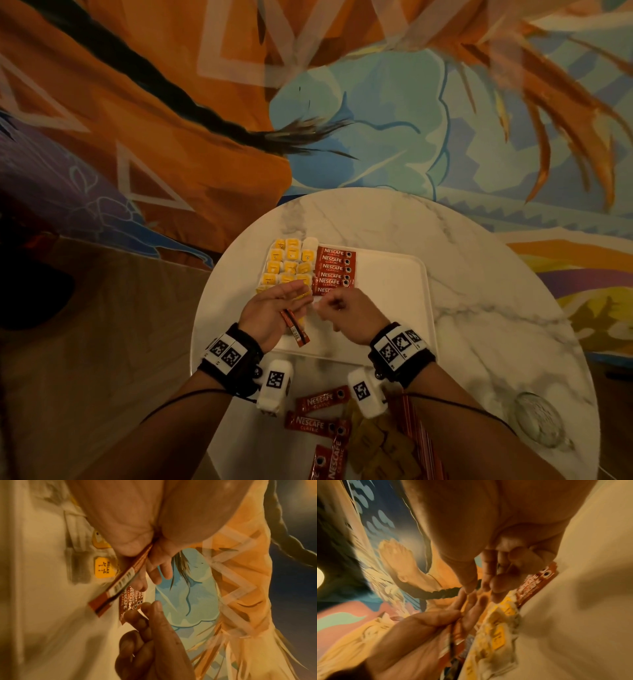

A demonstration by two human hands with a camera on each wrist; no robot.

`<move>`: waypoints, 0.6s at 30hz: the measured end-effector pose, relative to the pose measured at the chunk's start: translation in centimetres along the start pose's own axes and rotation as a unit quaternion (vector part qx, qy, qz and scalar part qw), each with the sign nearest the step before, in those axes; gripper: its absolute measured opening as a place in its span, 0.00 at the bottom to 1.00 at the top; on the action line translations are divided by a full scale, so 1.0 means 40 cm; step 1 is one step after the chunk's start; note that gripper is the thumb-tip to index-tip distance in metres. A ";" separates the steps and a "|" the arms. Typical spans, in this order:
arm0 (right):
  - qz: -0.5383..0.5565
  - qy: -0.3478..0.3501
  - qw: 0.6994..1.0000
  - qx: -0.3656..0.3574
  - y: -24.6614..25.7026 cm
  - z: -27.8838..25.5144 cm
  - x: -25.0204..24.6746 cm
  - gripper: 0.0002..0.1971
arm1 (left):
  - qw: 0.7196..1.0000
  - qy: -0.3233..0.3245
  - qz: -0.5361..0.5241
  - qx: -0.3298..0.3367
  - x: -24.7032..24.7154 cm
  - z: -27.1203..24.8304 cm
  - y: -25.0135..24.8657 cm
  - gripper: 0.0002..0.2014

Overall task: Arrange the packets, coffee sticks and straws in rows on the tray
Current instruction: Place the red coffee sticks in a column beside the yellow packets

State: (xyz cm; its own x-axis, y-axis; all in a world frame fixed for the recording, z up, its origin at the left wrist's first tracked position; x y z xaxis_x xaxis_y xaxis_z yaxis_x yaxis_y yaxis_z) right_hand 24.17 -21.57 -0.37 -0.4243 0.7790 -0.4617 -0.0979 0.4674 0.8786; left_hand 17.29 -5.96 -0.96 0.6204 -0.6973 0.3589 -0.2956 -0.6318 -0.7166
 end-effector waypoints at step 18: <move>0.259 0.009 0.959 0.115 -0.003 -0.038 -0.025 0.11 | 0.985 0.042 0.128 0.111 -0.002 -0.021 -0.010 0.12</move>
State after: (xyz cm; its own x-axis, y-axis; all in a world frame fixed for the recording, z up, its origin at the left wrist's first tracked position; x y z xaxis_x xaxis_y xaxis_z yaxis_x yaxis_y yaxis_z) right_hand 23.24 -23.06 0.17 -0.3782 0.9251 0.0341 0.3316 0.1010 0.9380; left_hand 16.74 -5.96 -0.19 0.4819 -0.8553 0.1904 -0.2631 -0.3486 -0.8996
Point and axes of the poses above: each hand's wrist, its own z-axis towards the middle knuckle, its own x-axis out of the palm, y = z × x, the point moved 5 cm from there along z, towards the middle knuckle, and after that the axes turned 13 degrees about -y, right-handed, at the moved point
